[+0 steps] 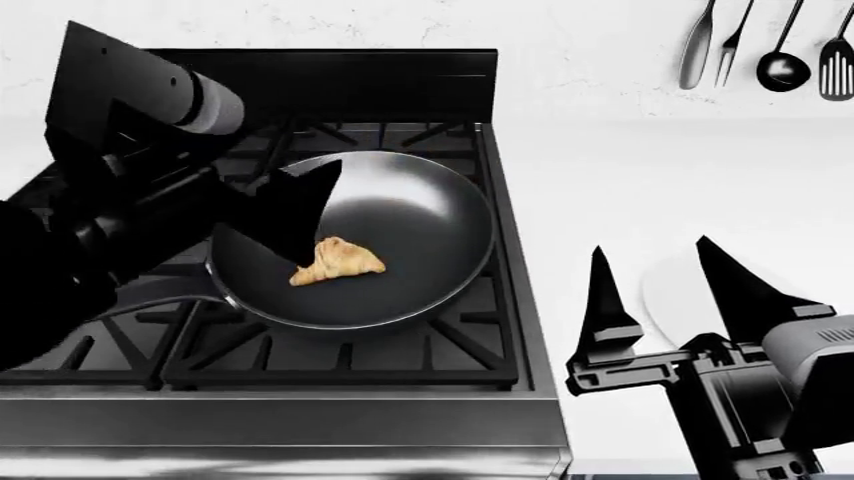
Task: Pick the croissant and place it on the pan. Then turn on the stove to warm the croissant.
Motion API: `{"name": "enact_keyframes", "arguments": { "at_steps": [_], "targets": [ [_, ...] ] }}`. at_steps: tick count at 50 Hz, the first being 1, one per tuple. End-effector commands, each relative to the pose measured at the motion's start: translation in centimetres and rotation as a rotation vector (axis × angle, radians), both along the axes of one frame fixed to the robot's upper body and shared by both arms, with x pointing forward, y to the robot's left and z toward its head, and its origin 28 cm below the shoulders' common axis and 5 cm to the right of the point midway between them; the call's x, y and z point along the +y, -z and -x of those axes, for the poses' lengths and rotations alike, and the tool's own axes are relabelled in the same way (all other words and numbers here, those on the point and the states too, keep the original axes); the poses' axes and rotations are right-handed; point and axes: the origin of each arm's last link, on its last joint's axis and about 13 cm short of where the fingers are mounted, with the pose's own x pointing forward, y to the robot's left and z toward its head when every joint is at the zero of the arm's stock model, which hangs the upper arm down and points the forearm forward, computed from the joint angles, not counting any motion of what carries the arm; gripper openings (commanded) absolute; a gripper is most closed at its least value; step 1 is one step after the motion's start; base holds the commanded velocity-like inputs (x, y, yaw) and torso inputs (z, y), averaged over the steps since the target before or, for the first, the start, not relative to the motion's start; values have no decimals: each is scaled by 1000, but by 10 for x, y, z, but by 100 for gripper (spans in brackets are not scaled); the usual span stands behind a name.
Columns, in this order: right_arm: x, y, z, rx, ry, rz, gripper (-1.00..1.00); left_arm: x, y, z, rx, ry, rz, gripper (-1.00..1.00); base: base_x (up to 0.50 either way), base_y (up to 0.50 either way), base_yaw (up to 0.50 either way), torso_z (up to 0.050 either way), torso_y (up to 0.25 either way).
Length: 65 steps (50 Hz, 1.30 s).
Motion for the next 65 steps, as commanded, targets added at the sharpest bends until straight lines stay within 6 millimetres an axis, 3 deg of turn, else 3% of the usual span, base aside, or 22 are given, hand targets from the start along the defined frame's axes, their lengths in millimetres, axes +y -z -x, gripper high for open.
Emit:
{"name": "enact_keyframes", "arguments": {
  "at_steps": [1,16,37,48,65],
  "targets": [
    [2,-1,-2,-4,-6,10,100,5,14,35,-47,21,6,100,0,0,0,0,0],
    [3,-1,-4,14,-7,20,100,1,24,49,-30,63,5,100,-334,144,0,0,0],
    [2,-1,-5,9,1,21,100,-3,25,49,-21,72,-1,100,-485,203,0,0,0],
    [3,3,-6,0,-7,49,100,-3,33,47,8,60,22,100,0,18,0,0,0],
    [4,4,-5,7,-1,53,100,-3,40,48,35,64,25,100,0,437,0,0,0]
  ]
}}
